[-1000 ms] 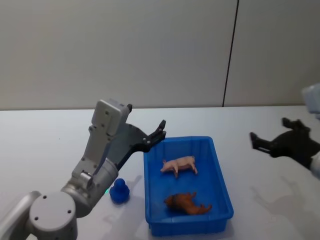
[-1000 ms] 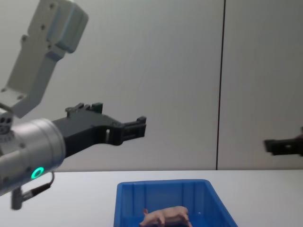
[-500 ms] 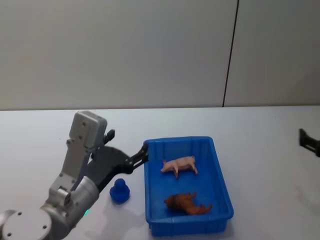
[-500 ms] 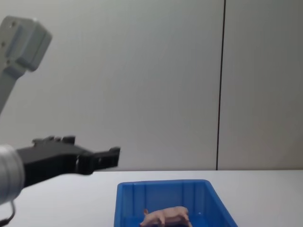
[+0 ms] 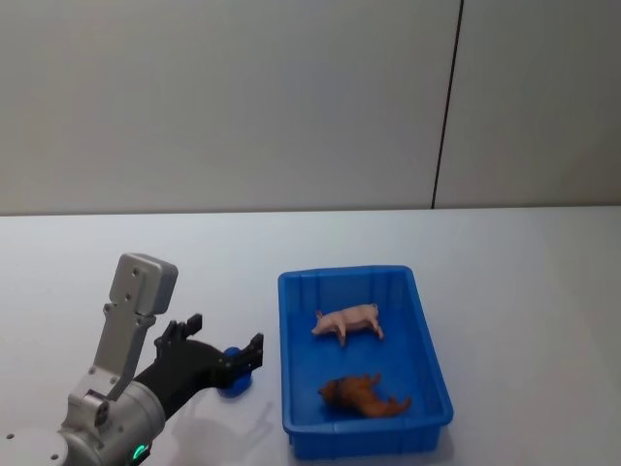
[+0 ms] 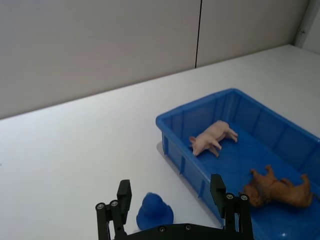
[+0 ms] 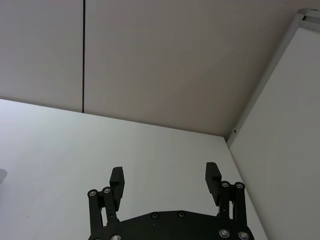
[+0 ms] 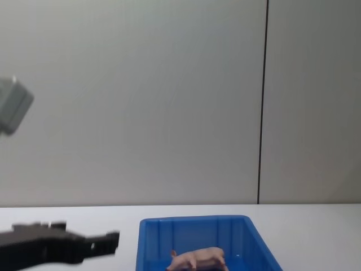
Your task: Pick up the two dolls from the table and place them into the box.
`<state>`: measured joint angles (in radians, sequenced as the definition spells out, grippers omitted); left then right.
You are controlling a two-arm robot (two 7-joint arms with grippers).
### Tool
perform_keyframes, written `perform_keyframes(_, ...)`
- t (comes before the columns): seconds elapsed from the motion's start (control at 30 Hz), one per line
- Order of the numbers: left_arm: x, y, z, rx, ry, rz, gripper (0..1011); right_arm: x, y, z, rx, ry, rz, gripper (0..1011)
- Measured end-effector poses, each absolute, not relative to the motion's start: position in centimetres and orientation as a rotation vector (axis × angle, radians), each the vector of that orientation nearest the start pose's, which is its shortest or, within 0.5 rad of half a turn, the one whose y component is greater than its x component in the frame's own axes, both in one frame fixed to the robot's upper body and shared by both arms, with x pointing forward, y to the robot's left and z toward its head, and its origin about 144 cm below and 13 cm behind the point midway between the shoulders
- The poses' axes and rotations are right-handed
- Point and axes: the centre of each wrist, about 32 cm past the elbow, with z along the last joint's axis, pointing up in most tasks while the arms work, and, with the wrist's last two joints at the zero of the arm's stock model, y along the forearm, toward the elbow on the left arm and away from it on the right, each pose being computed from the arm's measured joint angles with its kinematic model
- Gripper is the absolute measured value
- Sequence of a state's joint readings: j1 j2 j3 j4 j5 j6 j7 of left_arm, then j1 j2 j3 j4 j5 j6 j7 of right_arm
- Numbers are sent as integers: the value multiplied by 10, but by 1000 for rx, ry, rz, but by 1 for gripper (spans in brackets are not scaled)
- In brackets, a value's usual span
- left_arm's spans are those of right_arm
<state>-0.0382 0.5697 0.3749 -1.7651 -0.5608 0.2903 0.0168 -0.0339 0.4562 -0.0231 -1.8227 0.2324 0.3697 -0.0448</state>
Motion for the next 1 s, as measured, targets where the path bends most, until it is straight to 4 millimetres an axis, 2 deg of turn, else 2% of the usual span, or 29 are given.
perform_keyframes(0.2,453,266,1177,277,228,1128,1001,442,-322,1226,-316,-62,-1556,1001)
perform_keyframes(0.6,492,288,1158,325,285,1039,1001,440,-325,1226,-316,-68,-1577,1001)
perform_keyframes(1.0,515,295,1148,372,321,983,1001,439,-326,1226,-316,-70,-1583,1001)
